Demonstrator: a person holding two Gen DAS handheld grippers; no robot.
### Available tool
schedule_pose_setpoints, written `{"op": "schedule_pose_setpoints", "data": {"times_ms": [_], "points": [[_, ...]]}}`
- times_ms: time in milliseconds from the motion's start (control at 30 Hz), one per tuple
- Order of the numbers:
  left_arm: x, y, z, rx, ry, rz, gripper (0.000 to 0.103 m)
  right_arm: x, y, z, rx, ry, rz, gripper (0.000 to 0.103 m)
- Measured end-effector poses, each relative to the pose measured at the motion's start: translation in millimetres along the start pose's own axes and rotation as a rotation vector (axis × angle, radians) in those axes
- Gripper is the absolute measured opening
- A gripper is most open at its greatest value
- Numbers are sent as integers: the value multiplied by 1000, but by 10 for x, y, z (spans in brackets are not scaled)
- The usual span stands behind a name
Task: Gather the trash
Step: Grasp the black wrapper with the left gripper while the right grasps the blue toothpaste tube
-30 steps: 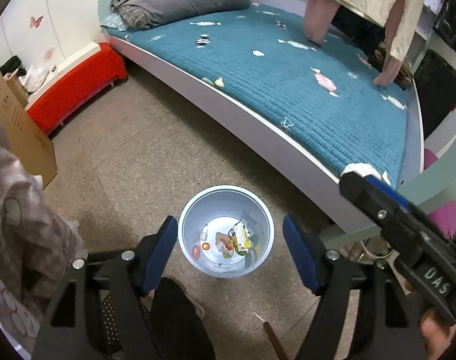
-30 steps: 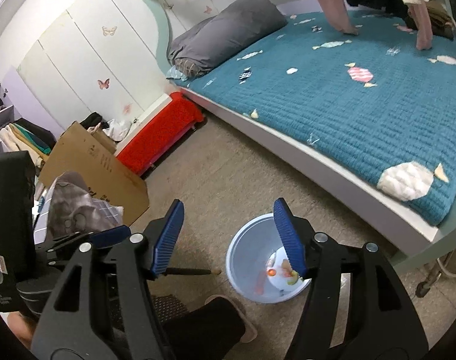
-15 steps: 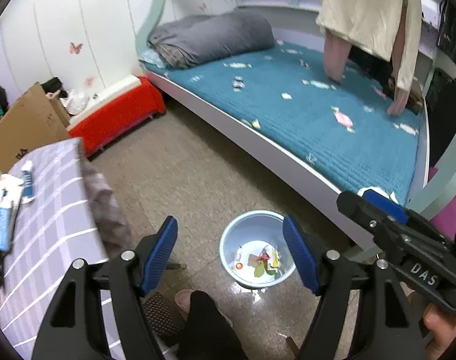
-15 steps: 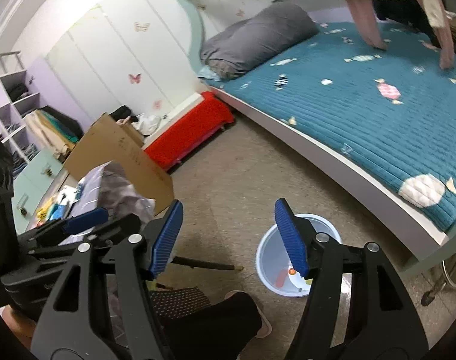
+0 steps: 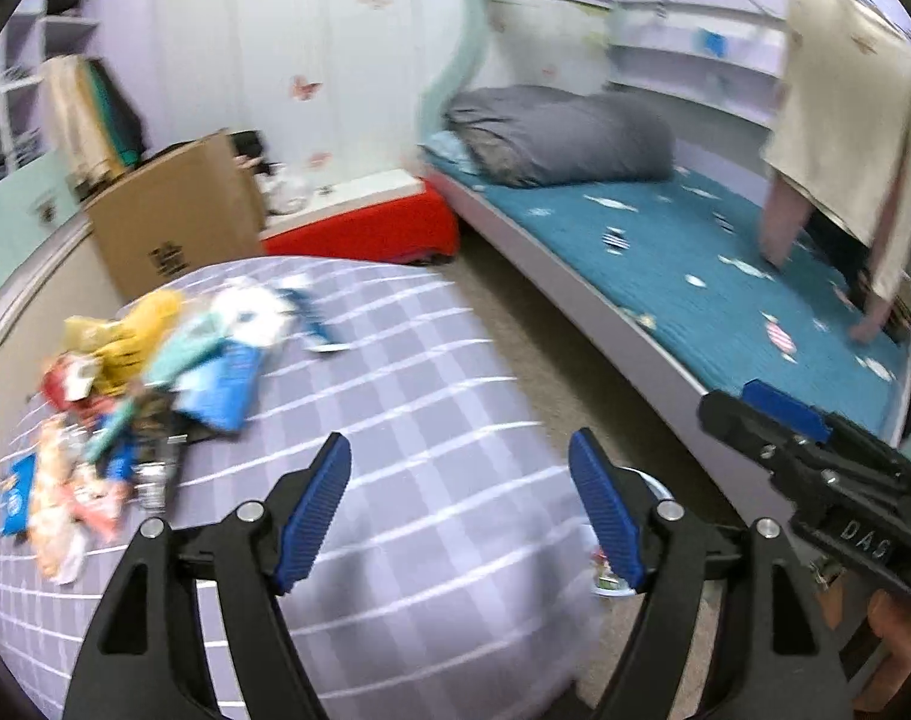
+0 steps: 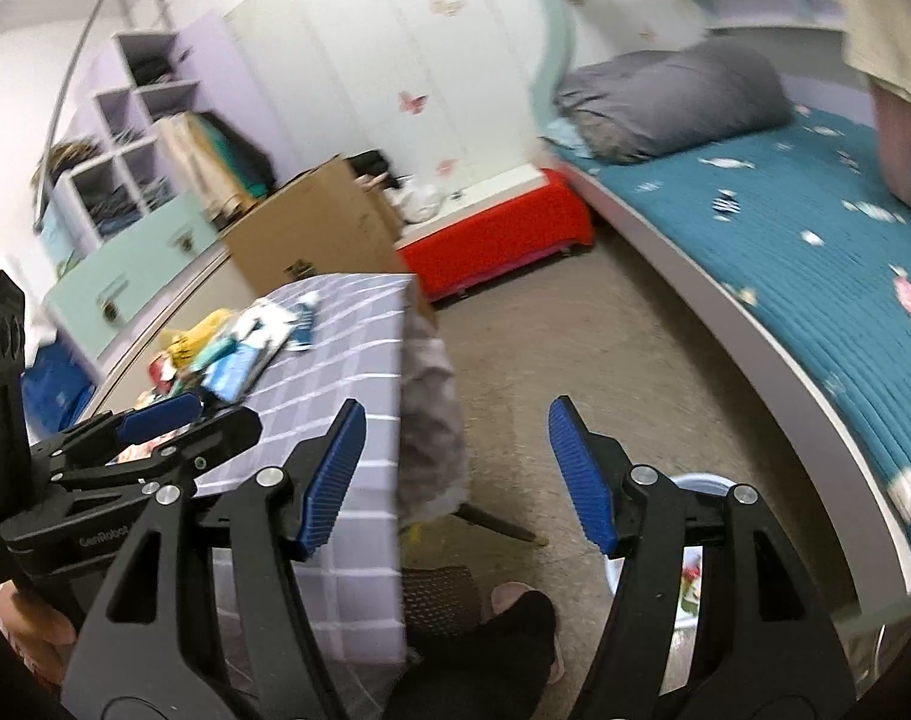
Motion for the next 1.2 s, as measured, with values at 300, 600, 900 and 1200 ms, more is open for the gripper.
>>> {"op": "schedule_pose_setpoints", "data": {"times_ms": [300,600,900,1200], "points": [[-130,398,1177,103,-197,79,74,139,906,599,75,-143,162,63],[-139,839,1504,88,-232,160,51,280,1830,903,50,-274,320,51],[-185,946,1667,95,-268,170,19,420,2527,964,-35,-330,452,37],[-246,827,1669,31,-305,187,18,394,2487,1000,-39,-362,477,11]]}}
Point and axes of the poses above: each gripper's, at about its wrist camera, not at the fingertips, and y roughly the way its jaws point, z to its left, x to its top, the point moved 1 cm from there along y, roughly the way its jaws point, and after that the axes turned 15 degrees about x, right-handed, at the moved point
